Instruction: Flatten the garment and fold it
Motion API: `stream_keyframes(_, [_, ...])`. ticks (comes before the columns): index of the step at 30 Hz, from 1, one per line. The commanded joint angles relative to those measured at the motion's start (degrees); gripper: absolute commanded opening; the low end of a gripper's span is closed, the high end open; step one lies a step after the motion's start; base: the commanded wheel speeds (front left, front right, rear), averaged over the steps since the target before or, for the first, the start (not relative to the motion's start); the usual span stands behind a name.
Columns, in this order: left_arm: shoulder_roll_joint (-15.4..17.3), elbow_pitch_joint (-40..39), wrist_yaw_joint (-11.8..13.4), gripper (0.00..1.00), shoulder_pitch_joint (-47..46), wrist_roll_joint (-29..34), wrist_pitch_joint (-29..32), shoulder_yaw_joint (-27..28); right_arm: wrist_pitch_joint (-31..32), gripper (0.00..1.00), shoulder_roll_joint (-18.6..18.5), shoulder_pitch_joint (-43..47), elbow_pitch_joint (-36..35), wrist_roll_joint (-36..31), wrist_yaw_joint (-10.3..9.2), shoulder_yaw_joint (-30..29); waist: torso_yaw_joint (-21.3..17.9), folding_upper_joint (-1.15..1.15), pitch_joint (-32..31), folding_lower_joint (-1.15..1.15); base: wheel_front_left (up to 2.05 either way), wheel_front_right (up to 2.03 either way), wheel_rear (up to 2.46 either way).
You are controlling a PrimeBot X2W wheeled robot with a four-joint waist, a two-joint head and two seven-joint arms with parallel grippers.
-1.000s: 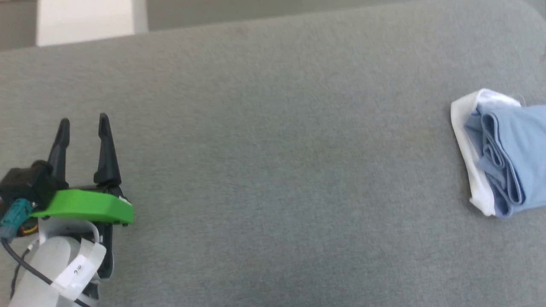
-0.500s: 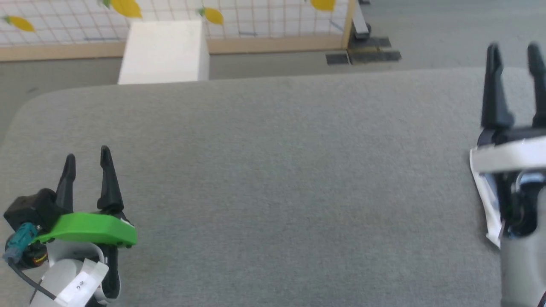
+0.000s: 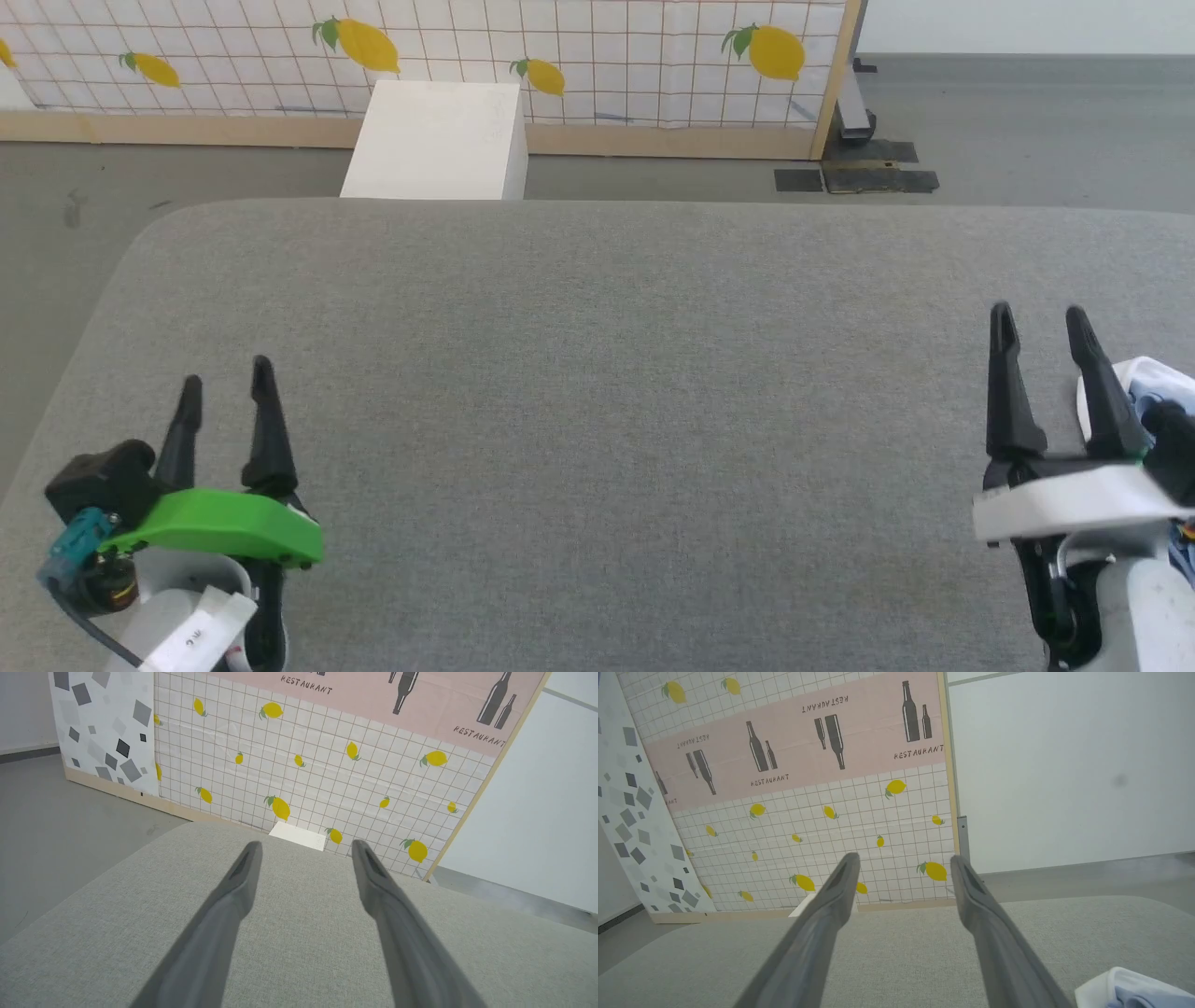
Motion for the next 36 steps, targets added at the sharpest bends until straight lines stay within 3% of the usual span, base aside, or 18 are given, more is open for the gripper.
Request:
stream_keyframes(1, [-0.36,0.54,-0.55,1.0,0.64,0.02,-0.31,-0.42,-0.63,1.0,0.04,1.22,0.45,-0.74,-0.08,-0.22,0.1,0.0,-0.04,0.01,0.0,0.0,0.0])
stream_keyframes(14, [-1.64,5.67,-1.6,1.0,2.6,1.59,-0.6,-3.34,-0.59,1.0,0.08,6.44,5.99,-1.06,-0.08,1.01,-0.54,0.0,-1.53,0.01,0.0,0.0,0.0])
stream_keyframes(25, [0.55,5.86,-1.52,1.0,2.5,5.71,-0.13,-6.39,-0.01,1.0,0.09,7.07,5.45,-1.24,-0.08,0.76,-0.43,0.0,-2.16,0.01,0.0,0.0,0.0])
stream_keyframes(36, [1.02,4.76,-1.49,1.0,1.63,5.36,0.95,-6.79,0.73,1.0,0.09,6.38,3.92,-1.67,-0.08,0.67,-0.06,0.0,-1.99,0.01,0.0,0.0,0.0])
